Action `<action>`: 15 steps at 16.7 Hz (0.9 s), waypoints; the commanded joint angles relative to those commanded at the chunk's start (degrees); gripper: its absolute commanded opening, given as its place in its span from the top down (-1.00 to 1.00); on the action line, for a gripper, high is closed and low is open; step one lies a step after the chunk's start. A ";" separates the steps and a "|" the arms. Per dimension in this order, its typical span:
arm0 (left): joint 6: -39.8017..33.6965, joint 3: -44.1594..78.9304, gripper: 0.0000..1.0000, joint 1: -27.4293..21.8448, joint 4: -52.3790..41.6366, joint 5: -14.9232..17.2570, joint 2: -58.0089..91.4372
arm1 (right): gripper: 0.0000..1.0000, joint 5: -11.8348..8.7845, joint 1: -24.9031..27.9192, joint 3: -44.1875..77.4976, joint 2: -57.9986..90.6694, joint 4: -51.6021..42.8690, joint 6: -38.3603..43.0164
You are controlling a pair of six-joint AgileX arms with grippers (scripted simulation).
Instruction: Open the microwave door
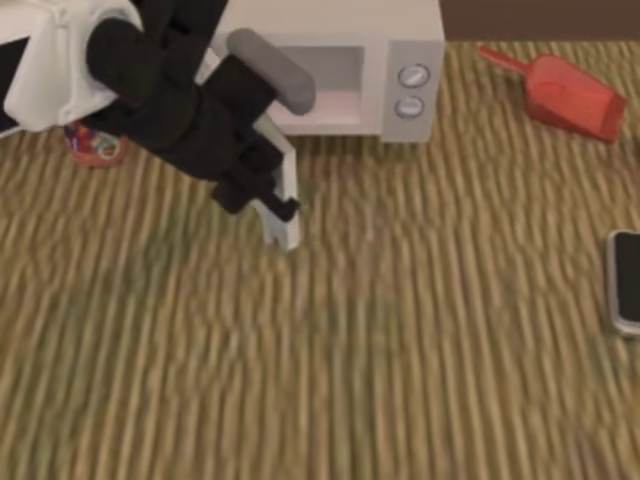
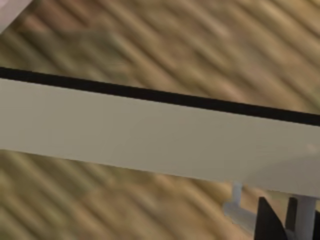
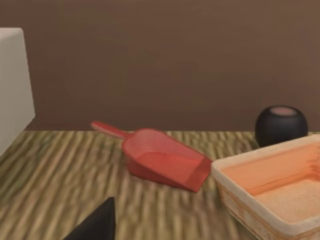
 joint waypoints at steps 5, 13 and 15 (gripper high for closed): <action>6.97 -1.01 1.00 2.92 -1.60 3.38 -1.17 | -1.00 0.00 0.00 0.00 0.00 0.00 0.00; 8.11 -1.30 1.00 3.41 -2.01 4.01 -1.22 | -1.00 0.00 0.00 0.00 0.00 0.00 0.00; 8.11 -1.30 1.00 3.41 -2.01 4.01 -1.22 | -1.00 0.00 0.00 0.00 0.00 0.00 0.00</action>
